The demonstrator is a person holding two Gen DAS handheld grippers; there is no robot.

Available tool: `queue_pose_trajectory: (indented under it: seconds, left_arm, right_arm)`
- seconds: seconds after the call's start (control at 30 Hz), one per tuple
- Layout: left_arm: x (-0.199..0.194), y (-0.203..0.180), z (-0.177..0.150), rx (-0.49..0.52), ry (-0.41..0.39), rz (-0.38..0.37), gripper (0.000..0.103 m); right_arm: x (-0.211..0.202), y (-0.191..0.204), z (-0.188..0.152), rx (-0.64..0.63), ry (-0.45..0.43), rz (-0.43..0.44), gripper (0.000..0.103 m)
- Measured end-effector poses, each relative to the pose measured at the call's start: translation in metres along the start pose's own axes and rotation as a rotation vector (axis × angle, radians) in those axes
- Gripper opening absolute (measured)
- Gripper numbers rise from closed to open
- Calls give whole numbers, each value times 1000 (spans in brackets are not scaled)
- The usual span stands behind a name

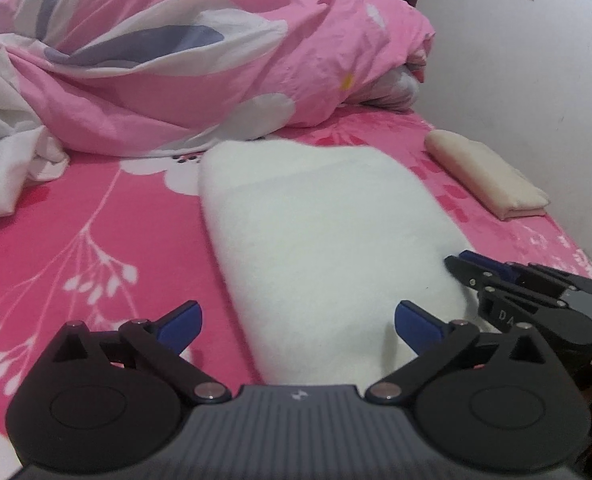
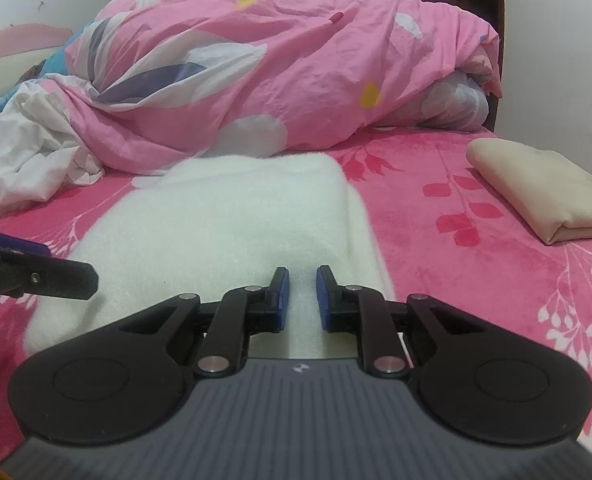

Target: Fold clothes

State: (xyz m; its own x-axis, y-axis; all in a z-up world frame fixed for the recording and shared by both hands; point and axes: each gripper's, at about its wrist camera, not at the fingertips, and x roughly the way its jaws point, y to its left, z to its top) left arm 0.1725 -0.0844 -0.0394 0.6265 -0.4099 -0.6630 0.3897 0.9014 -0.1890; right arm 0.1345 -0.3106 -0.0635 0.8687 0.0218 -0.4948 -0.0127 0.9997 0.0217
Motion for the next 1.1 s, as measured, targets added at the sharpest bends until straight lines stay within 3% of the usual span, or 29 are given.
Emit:
queue_pose_trajectory:
  seconds: [0.17,0.37,0.57,0.63,0.7,0.8,0.83,0.97,1.1]
  left_arm:
    - [-7,-6,1,10,-5,54,103]
    - [-2,-13,2,27,47,155,103]
    - [-6,-17,0,66,15,196,103]
    - [-8,-16,1,67,1,215,103]
    - [-9,-16,3,59,-5,235,103]
    - [-11,-14,8,47,-2,251,103]
    - [-11,-14,10,40,11,241,103]
    - [-14,-6,13,-15,30,168,103]
    - [-18,-2,12,-38,8,176,103]
  right_arm:
    - [-1,0,0,1,1,2,14]
    - [-1,-3,1,11,-1,14,15]
    - [-9,-7,3,35,-28,54,18]
    - [-13,-9,6,54,-34,73,26]
    - [-19,-6,11,56,-41,76,42]
    - [-28,0,19,52,-55,76,57]
    - [-31,1,22,48,-62,74,59]
    - [-42,6,29,44,-80,62,85]
    - [-49,7,30,60,-70,34,95]
